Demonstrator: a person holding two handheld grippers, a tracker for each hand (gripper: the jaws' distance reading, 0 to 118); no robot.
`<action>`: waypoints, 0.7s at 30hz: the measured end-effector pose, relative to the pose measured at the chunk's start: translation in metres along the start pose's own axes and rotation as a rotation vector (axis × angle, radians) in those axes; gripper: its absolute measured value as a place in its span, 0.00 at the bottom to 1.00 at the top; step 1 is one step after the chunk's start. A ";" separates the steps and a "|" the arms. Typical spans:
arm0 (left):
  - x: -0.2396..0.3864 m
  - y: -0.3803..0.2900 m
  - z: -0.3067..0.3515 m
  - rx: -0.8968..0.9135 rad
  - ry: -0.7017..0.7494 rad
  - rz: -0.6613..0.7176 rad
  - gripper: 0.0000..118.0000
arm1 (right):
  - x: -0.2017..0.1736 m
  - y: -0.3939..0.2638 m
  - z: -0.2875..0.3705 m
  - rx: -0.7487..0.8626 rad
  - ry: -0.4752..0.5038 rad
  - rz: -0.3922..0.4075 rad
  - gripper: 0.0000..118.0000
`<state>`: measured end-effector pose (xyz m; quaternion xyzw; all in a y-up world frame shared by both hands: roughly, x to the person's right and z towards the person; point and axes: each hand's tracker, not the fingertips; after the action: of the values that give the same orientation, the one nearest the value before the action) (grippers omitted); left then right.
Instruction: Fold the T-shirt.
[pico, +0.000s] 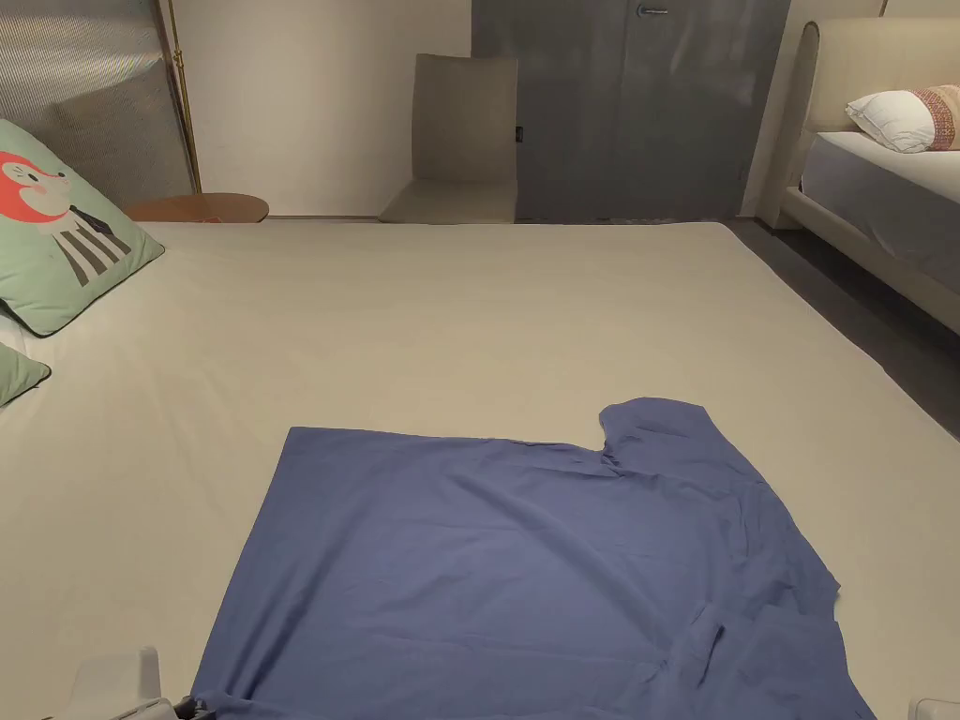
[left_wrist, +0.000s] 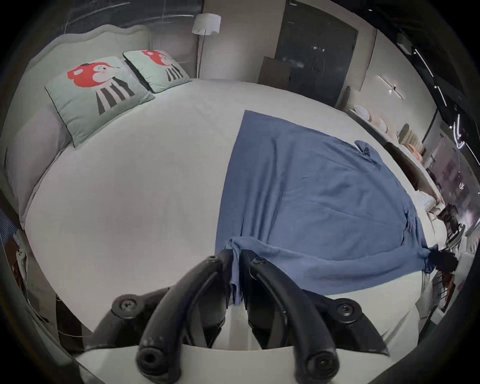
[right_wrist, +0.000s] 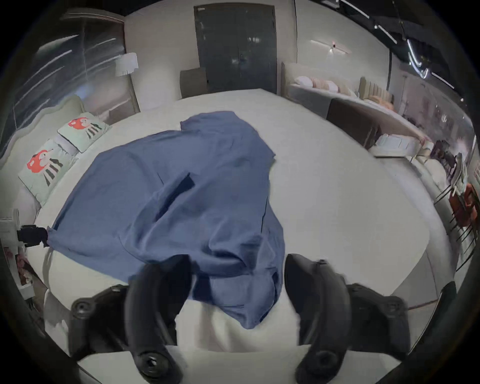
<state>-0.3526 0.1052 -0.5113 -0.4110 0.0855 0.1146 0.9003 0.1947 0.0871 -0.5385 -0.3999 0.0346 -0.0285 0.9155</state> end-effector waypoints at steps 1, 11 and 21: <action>0.000 0.000 0.001 0.003 0.000 0.001 0.05 | -0.006 0.000 0.006 0.000 -0.003 0.002 0.51; 0.007 0.030 0.029 0.081 -0.030 0.047 0.05 | -0.012 0.027 0.036 0.142 0.049 0.044 0.04; 0.029 0.127 -0.014 0.120 -0.036 0.094 0.05 | -0.010 0.117 -0.003 0.188 0.034 -0.045 0.04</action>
<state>-0.3607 0.1794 -0.6191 -0.3496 0.0950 0.1587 0.9185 0.1872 0.1650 -0.6264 -0.3123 0.0382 -0.0590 0.9474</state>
